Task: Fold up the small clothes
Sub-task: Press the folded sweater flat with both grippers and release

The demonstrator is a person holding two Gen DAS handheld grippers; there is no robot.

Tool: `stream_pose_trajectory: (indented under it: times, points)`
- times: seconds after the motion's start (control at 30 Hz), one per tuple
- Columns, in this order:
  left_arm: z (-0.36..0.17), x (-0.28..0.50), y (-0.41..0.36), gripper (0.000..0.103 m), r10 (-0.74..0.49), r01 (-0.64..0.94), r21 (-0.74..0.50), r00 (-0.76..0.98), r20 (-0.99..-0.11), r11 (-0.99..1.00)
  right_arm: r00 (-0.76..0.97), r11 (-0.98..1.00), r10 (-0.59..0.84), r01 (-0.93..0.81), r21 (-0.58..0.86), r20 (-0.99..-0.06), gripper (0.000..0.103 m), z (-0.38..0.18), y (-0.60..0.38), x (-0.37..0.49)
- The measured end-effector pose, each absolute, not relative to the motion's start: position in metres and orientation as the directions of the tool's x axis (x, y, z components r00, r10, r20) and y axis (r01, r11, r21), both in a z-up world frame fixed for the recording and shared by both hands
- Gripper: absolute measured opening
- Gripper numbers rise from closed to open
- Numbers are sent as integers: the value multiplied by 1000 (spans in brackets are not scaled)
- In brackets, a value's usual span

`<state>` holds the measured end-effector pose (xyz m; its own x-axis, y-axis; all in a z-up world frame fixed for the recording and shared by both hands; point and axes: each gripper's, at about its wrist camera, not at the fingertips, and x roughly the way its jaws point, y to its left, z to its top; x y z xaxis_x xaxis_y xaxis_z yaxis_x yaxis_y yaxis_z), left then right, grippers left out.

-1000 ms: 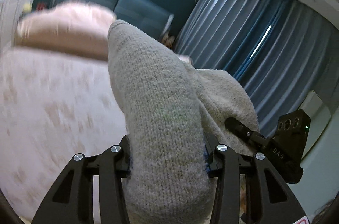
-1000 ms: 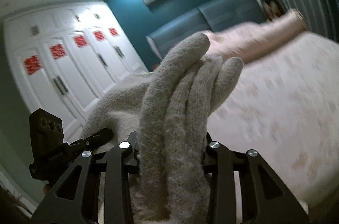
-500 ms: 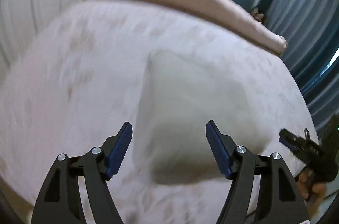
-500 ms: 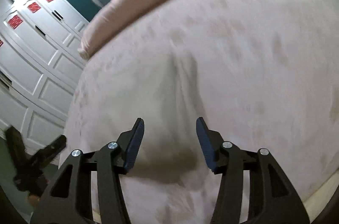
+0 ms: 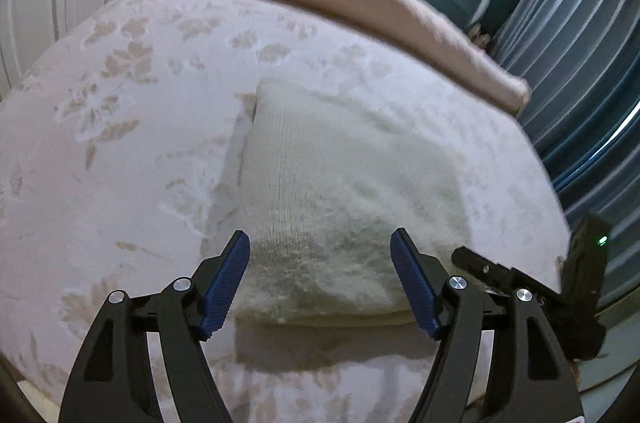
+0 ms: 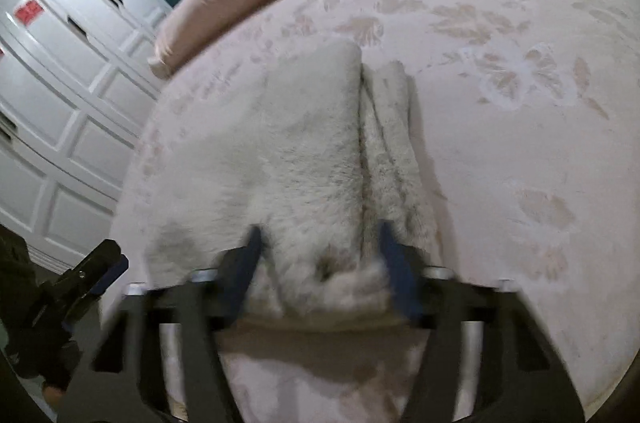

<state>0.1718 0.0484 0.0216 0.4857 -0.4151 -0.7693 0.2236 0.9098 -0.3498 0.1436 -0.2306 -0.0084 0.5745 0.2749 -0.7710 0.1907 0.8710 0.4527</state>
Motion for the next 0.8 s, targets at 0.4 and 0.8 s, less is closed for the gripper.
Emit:
stream_pose_trajectory:
  times: [0.4,0.8]
  points:
    - [-20,164,41,62,-260,190,-194,432,-864,962,568,949,158,140,284,-808,19,-18,-222,140]
    - [4,128,26,62,-136,189,-42,517,-845,981,663,973,-38,193,123,-747,42,41,-205,87]
